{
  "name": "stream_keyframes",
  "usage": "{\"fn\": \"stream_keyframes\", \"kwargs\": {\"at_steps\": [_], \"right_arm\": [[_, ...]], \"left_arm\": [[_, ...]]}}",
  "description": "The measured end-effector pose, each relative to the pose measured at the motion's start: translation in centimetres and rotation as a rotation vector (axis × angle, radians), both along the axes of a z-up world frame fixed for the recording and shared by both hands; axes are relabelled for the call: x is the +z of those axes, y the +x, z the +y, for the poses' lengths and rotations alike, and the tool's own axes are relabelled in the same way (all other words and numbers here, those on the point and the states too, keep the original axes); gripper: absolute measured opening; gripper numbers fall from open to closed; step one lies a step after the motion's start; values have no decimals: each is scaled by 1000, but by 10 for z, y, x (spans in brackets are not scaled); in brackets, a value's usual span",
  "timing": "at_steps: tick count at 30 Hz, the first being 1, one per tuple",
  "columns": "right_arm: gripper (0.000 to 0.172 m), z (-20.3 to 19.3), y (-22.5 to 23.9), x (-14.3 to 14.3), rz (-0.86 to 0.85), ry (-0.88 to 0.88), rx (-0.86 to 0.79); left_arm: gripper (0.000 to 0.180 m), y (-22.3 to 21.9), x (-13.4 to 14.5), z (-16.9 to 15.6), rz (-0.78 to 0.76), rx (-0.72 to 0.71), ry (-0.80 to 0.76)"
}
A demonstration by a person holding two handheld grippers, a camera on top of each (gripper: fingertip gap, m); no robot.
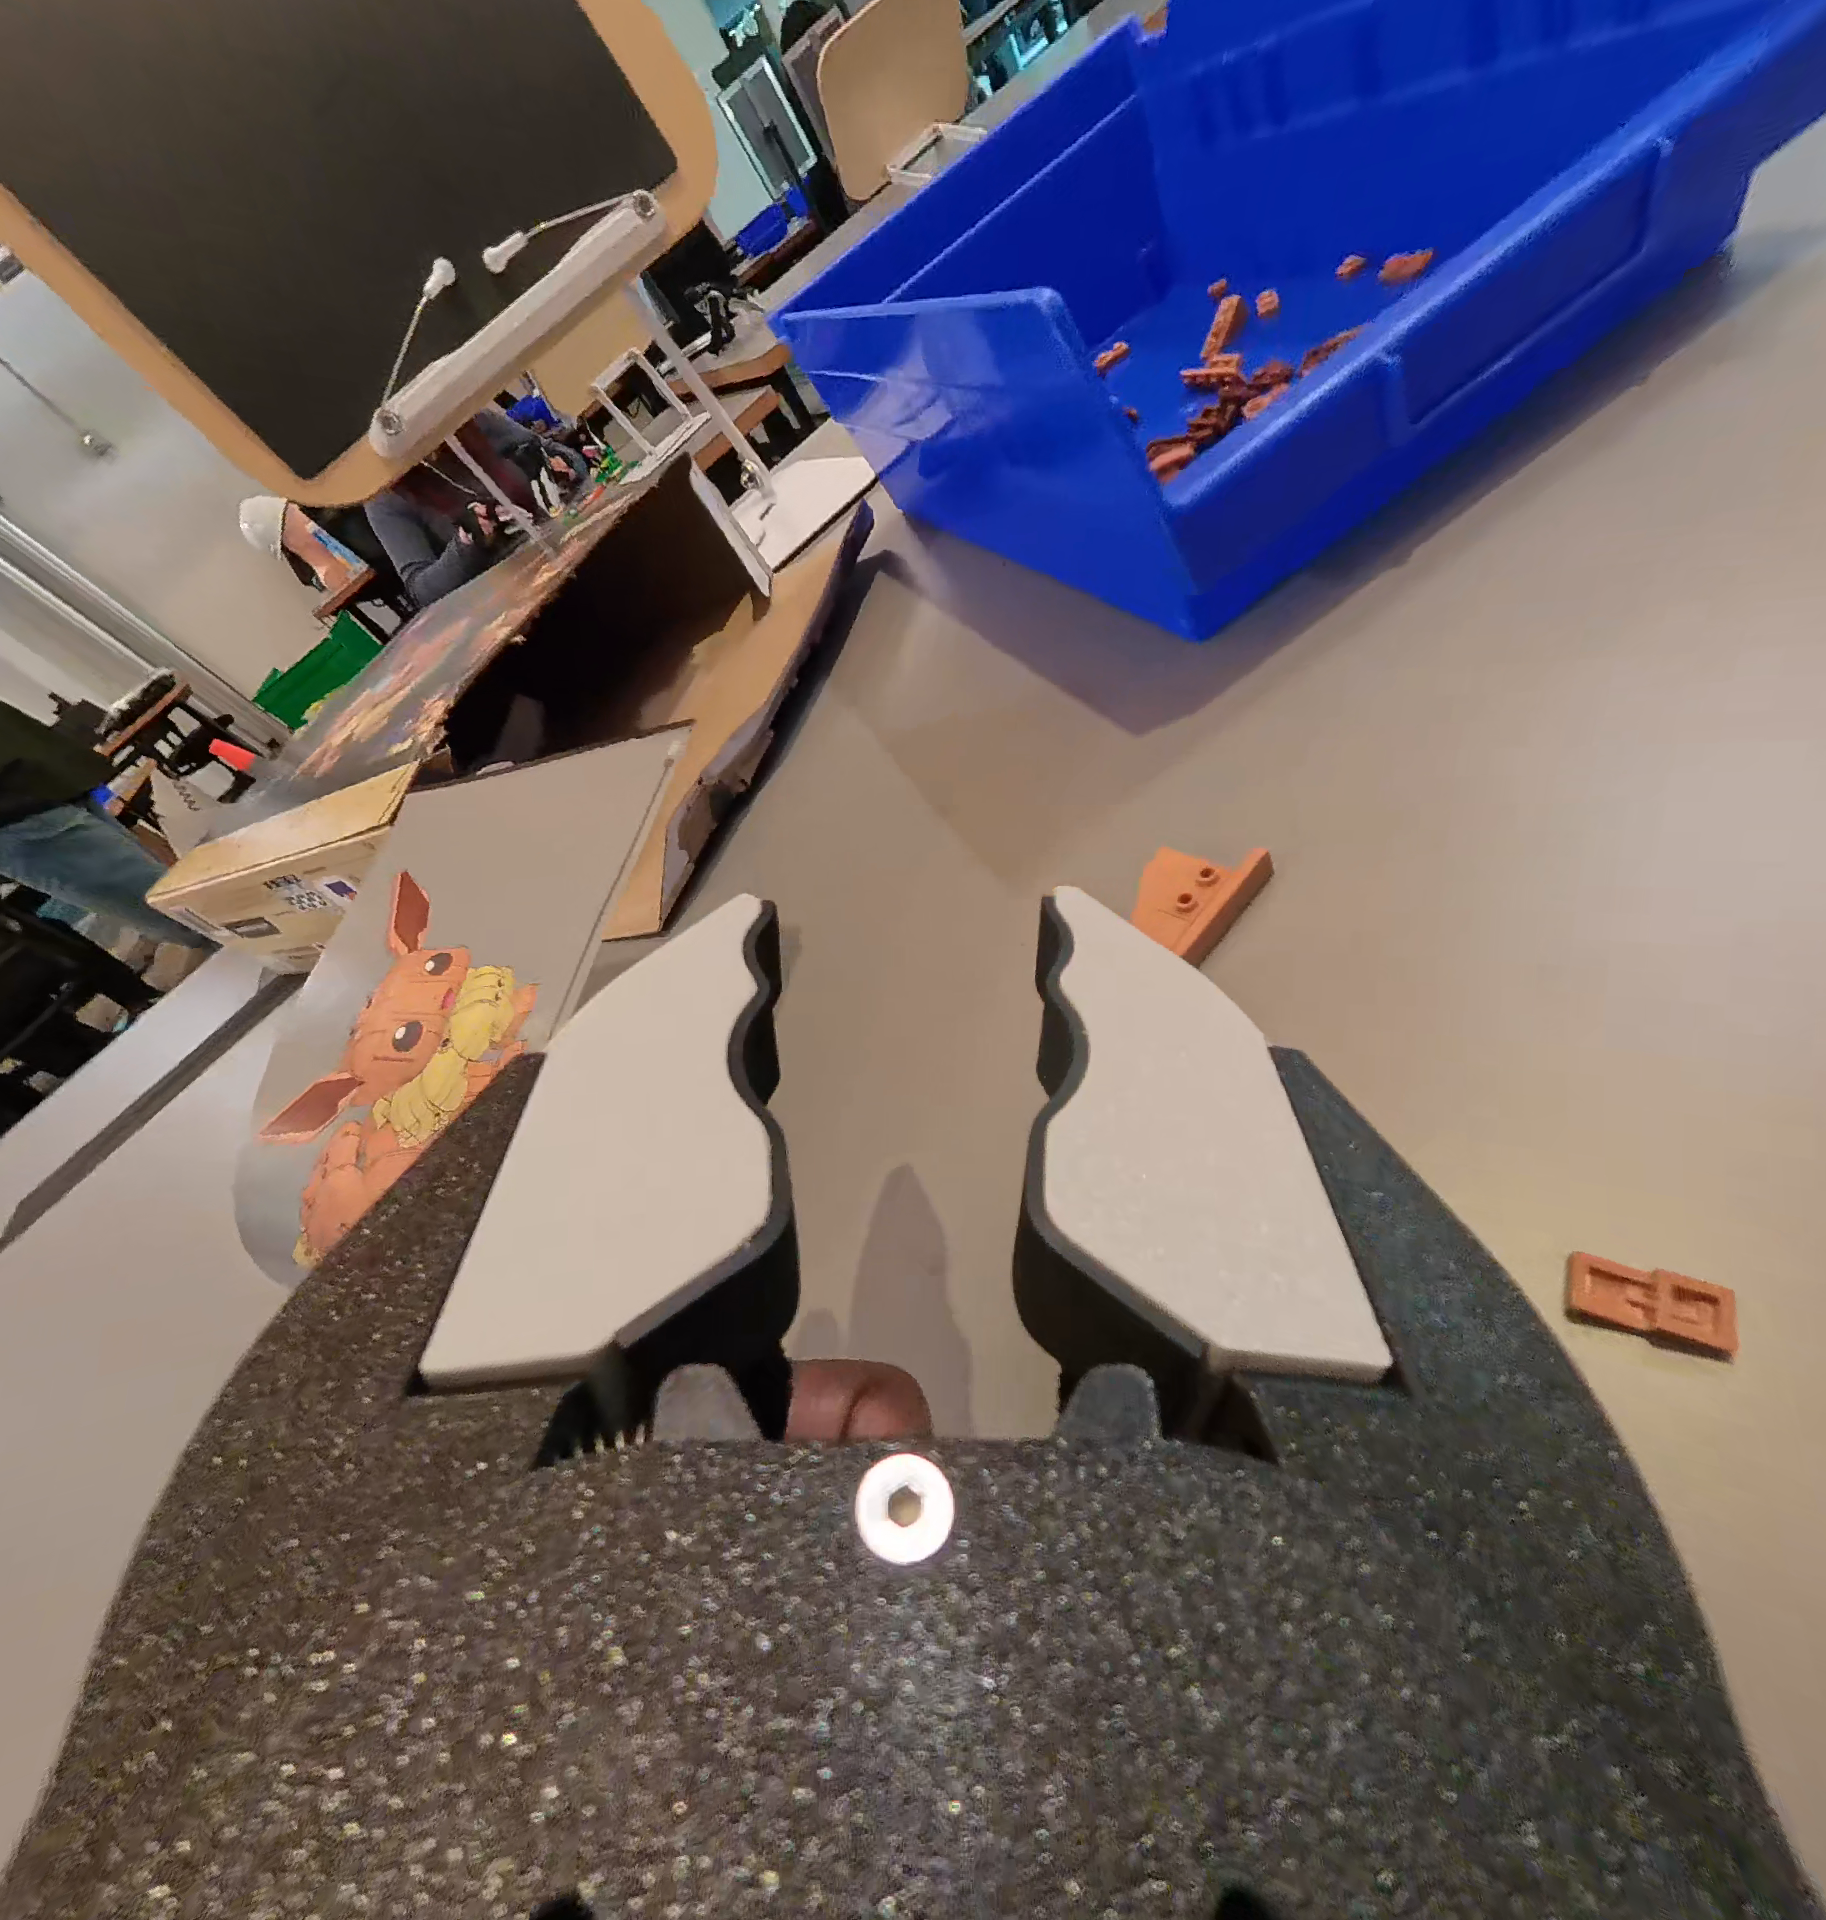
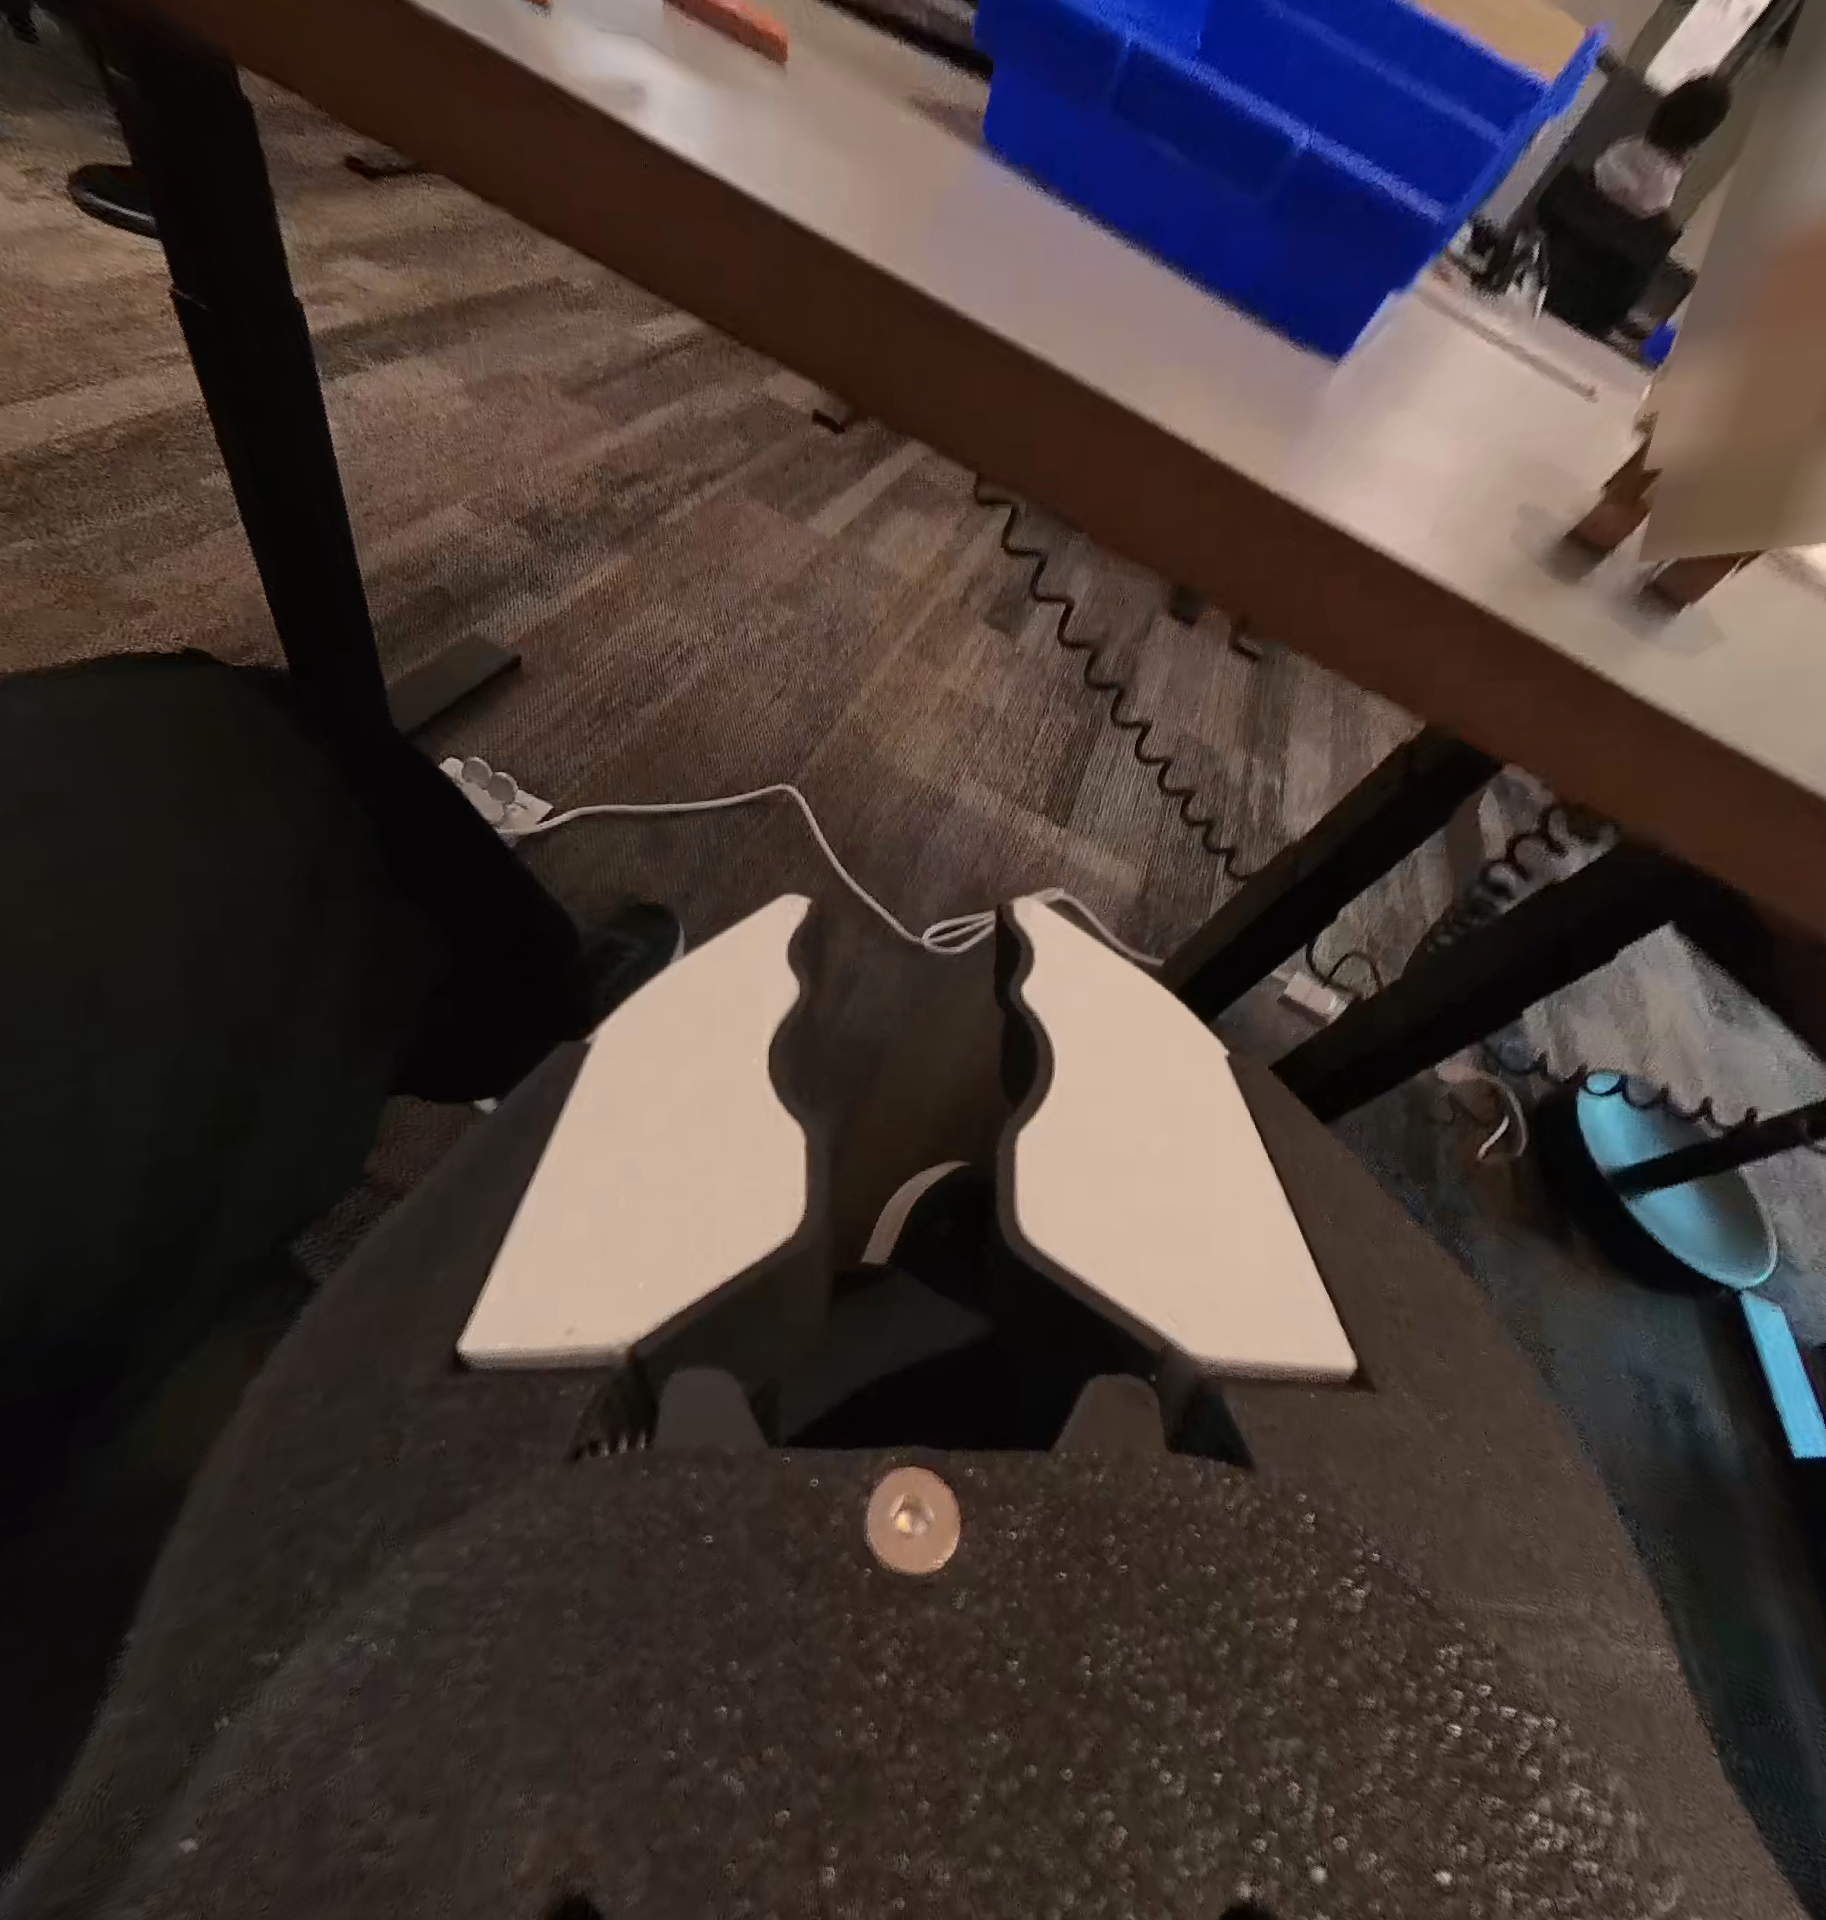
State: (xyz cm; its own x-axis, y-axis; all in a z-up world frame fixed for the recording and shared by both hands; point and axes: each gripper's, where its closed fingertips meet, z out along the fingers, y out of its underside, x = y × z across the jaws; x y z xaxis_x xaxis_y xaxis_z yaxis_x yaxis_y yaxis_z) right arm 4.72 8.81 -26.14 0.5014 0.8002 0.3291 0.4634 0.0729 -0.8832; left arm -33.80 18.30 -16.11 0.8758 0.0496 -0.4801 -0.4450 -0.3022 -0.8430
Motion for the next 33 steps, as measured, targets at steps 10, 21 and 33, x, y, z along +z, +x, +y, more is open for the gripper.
{"fn": "stream_keyframes", "kwargs": {"at_steps": [10, 21, 33], "right_arm": [[31, 9, 3, -33, 15, -154, -40], [30, 0, -12, -35, -19, -143, 13], [30, -2, -16, -41, -45, -147, 28]], "left_arm": [[47, -3, 4, 0, -40, -4, 28], [46, 4, 5, -5, 36, -12, 44], [45, 5, 6, -6, 52, -9, 54]]}}
